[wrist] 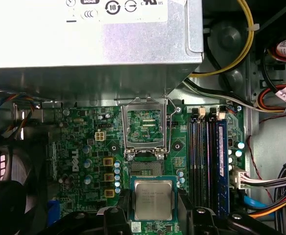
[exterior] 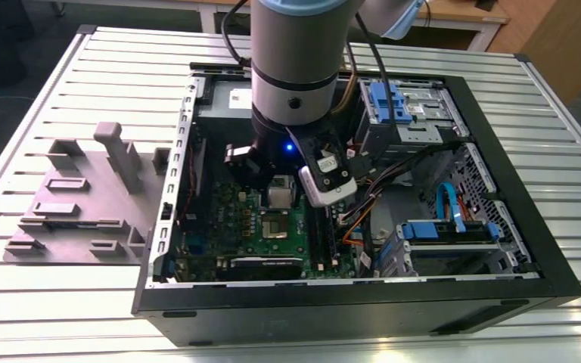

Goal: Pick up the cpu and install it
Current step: 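Place the cpu into insertion slot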

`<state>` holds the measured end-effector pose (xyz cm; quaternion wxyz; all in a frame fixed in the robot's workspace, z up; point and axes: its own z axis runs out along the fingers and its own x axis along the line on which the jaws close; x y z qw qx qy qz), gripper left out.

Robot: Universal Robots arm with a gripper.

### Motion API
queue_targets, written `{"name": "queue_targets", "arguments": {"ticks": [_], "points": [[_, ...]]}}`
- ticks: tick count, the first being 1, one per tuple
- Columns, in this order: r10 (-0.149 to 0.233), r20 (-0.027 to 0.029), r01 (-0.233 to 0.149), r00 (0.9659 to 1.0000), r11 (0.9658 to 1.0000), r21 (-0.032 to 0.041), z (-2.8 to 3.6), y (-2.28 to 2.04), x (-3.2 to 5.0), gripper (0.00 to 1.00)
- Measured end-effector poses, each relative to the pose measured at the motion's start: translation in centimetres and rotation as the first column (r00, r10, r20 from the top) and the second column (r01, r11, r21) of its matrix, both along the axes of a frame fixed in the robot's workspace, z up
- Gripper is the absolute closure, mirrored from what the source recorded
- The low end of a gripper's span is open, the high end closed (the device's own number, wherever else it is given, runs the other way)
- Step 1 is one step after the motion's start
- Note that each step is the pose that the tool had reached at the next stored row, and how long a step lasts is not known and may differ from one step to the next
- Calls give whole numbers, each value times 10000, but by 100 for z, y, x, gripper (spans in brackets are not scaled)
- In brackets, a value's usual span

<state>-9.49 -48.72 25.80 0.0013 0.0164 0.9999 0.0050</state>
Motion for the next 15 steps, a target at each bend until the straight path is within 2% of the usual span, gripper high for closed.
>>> {"name": "queue_targets", "arguments": {"ticks": [5,12,13,15], "points": [[-1,0,1,10000,10000,2,-58,-2,-1,53],[-1,1,1,10000,10000,1,-141,-28,0,53],[-1,0,1,10000,10000,-29,-149,-28,0,53],[1,1,-1,10000,9999,-145,-161,-28,1,53]]}}
